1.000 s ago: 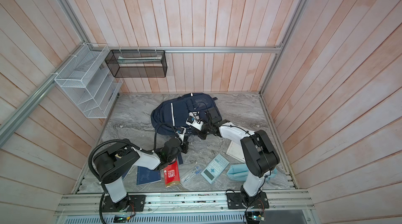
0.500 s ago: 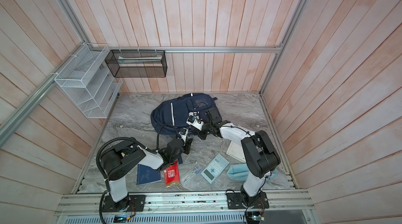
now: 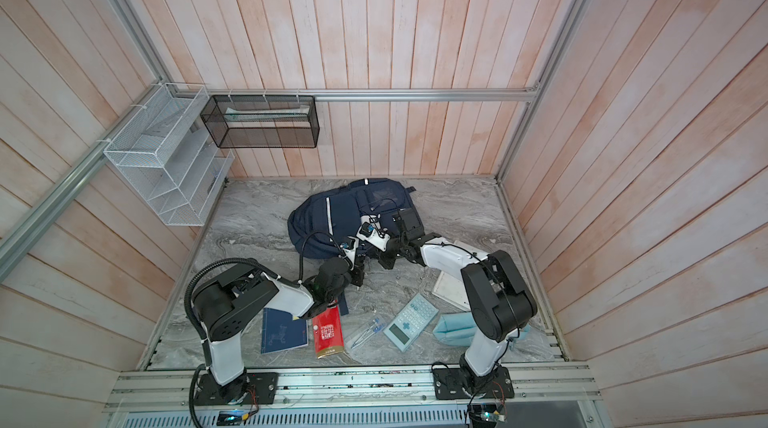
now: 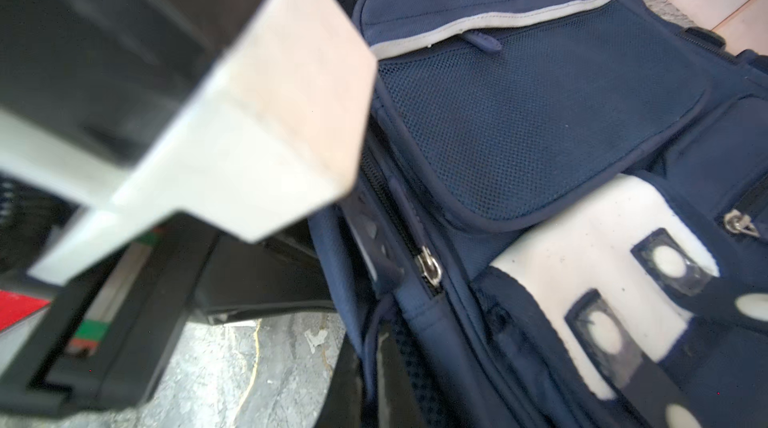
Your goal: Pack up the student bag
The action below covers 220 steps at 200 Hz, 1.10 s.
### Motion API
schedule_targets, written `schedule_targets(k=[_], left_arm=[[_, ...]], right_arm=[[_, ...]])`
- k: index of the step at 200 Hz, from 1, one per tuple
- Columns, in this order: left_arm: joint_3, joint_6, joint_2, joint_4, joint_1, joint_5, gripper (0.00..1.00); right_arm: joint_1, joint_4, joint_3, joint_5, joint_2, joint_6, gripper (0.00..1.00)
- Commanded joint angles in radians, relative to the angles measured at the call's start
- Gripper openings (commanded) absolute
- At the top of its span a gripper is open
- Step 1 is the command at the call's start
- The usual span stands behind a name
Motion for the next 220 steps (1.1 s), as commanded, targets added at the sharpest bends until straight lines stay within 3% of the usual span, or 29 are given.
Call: schedule_targets(k=[1,32,78,105,123,149,161,176,188,192,220], left_arm=[[-0.050,-0.043,-0.079,-0.042,0.034,-0.010,0.00],[-0.075,-0.091,-0.175,-0.171,0.054,0.042,0.00],[-0.141,-0.121,-0.286,-0.246,0.105,0.086,0.00],[-0.172,-0.128,-0.380,-0.295,0.175,0.162,0.00],[-0.181,-0.125,-0.430,-0.328,0.228,0.234,0.00],[-0.168,-0.091,-0.462,-0.362,0.233,0.316,0.00],[-0.143,-0.091,-0.443,-0.372,0.216,0.351,0.00],[-0.122,-0.094,-0.429,-0.377,0.183,0.357,0.00],[-0.106,-0.094,-0.423,-0.387,0.166,0.357,0.00],[-0.100,-0.097,-0.421,-0.388,0.164,0.360,0.00],[-0.079,-0.111,-0.409,-0.383,0.162,0.418,0.00]], right_arm=[[0.002,0.001,0.001,0.024,-0.040,-0.003,0.00],[0.002,0.006,-0.025,0.122,-0.040,-0.004,0.00],[-0.002,0.056,-0.072,0.093,-0.069,0.018,0.00],[-0.018,0.037,-0.073,0.154,-0.063,-0.009,0.00],[-0.035,0.062,-0.100,0.244,-0.071,-0.033,0.00],[-0.084,0.189,-0.170,0.424,-0.116,-0.035,0.00],[-0.085,0.204,-0.181,0.420,-0.139,-0.056,0.15],[-0.049,0.188,-0.187,0.385,-0.180,-0.055,0.51],[-0.005,0.238,-0.225,0.355,-0.230,-0.038,0.71],[0.011,0.259,-0.242,0.331,-0.246,-0.037,0.88],[0.120,0.351,-0.281,0.208,-0.260,-0.078,0.90]])
